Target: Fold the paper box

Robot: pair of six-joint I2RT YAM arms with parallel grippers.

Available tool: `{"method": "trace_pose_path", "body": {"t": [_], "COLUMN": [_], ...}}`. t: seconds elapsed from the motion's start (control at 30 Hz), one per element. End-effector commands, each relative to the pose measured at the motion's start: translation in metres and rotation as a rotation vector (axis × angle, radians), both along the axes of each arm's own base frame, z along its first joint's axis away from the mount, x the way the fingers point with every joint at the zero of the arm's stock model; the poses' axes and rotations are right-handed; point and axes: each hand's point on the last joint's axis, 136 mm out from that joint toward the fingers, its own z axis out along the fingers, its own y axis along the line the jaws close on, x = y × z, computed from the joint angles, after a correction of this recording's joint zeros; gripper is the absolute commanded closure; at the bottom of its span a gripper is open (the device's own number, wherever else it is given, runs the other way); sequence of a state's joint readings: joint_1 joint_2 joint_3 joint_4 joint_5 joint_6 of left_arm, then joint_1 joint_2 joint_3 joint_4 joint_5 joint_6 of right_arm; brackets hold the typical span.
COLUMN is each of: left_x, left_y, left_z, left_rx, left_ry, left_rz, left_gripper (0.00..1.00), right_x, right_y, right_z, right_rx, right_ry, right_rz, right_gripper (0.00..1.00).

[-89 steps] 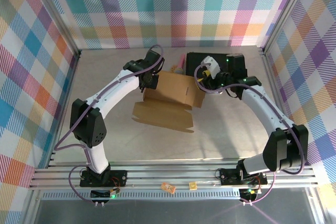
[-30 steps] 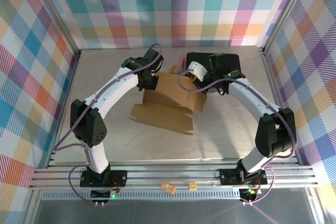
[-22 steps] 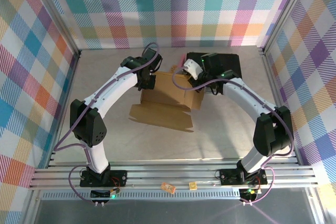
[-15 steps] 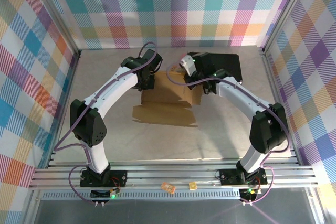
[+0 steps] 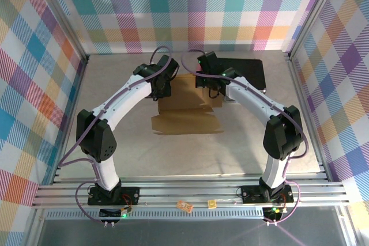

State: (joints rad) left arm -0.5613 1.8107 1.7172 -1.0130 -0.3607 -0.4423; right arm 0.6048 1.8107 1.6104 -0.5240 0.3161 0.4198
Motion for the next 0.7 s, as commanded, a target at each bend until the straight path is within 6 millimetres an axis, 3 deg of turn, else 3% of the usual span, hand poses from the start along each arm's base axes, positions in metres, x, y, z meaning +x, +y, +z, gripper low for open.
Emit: {"method": "trace_pose_path", "body": {"t": [0.0,0.07,0.2,0.3,0.43,0.67], "left_x": [0.011,0.011,0.011,0.011,0.012,0.015], "left_y": [-0.013,-0.013,-0.013,-0.011,-0.004,0.001], "left_z": [0.031,0.031,0.032,0.033,0.031,0.030], "left_rx": [-0.111,-0.115,-0.118,-0.114,-0.094,-0.057], "left_ry": [-0.125,-0.130,-0.132,-0.132,-0.129,-0.136], "left_rz": [0.023,0.026,0.022,0.019,0.010,-0.025], "left_gripper": [1.00,1.00,1.00,1.00,1.00,1.00], "right_x": [-0.015,-0.016,-0.016,-0.019,-0.032,-0.056], "right_y": [0.019,0.020,0.026,0.030,0.031,0.011], "right_z": [-0.005,-0.005,-0.001,0.008,0.044,0.104], "right_rx": [0.110,0.145,0.192,0.213,0.294,0.580], "right_ry": [0.081,0.085,0.087,0.081,0.057,0.163], "right_rz": [-0.048,-0.072,-0.071,-0.033,0.041,0.100], "right_gripper": [1.00,0.99,0.89,0.75,0.49,0.33]}}
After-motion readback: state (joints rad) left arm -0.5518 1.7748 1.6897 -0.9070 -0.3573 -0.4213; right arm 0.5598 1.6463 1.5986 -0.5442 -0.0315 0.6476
